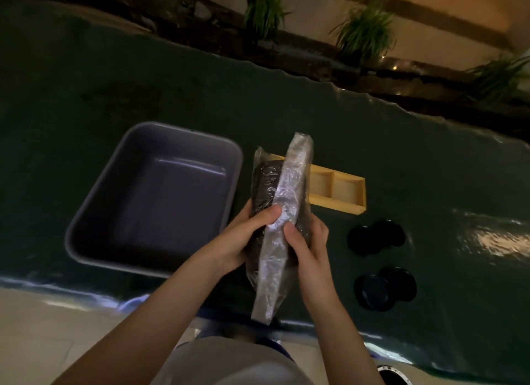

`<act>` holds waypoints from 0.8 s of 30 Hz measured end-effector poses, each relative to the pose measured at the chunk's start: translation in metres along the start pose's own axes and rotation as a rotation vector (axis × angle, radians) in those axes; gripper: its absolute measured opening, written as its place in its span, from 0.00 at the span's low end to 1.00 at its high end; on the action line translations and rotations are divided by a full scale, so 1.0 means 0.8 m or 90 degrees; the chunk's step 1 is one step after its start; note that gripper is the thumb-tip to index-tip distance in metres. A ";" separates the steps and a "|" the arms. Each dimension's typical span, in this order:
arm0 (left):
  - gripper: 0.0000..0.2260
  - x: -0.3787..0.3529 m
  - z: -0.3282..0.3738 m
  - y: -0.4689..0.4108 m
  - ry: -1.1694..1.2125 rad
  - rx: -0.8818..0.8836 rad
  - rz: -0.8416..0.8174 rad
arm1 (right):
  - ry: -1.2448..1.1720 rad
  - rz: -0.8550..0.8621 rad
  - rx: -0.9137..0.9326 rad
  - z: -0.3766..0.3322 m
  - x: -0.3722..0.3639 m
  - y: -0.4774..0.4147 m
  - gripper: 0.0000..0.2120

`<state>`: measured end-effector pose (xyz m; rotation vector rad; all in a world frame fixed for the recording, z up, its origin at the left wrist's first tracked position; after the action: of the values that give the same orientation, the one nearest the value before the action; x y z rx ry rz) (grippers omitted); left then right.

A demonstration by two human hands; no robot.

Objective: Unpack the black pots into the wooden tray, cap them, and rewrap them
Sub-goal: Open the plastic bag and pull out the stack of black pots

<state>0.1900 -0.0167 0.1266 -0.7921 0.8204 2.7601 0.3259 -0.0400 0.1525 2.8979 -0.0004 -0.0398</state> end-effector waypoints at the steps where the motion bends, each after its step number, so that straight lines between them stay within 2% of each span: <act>1: 0.36 -0.013 -0.001 -0.003 -0.008 -0.014 0.007 | 0.060 0.022 0.040 -0.008 0.015 0.002 0.26; 5: 0.38 -0.056 -0.006 -0.017 -0.078 -0.080 0.053 | 0.254 0.147 0.257 -0.040 0.073 0.012 0.26; 8: 0.39 -0.082 -0.010 -0.023 -0.136 -0.123 0.094 | 0.334 0.144 0.372 -0.054 0.093 0.018 0.13; 9: 0.40 -0.089 -0.011 -0.022 -0.144 -0.136 0.108 | 0.334 0.127 0.370 -0.055 0.097 0.020 0.11; 11: 0.44 -0.101 -0.014 -0.021 -0.154 -0.166 0.132 | 0.320 0.104 0.326 -0.056 0.103 0.021 0.15; 14: 0.42 -0.116 -0.015 -0.019 -0.192 -0.190 0.147 | 0.364 0.121 0.277 -0.054 0.117 0.022 0.19; 19: 0.39 -0.132 -0.019 -0.027 -0.237 -0.183 0.137 | 0.379 0.171 0.364 -0.057 0.143 0.025 0.08; 22: 0.32 -0.136 -0.021 -0.029 -0.222 -0.178 0.136 | 0.300 0.160 0.360 -0.059 0.162 0.021 0.02; 24: 0.34 -0.134 -0.021 -0.030 -0.198 -0.174 0.143 | 0.184 0.126 0.294 -0.054 0.172 0.014 0.03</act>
<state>0.2954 -0.0055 0.1609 -0.3024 0.5057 3.1286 0.4644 -0.0411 0.1935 3.3140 -0.2801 0.4732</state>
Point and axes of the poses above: each hand's wrist, its own y-axis away from the middle knuckle, its own x-axis out of the back of the hand, z = x × y, the point moved 5 cm from there along -y, towards the middle knuckle, and after that the axes turned 1 degree about x, right-handed, at the moved point
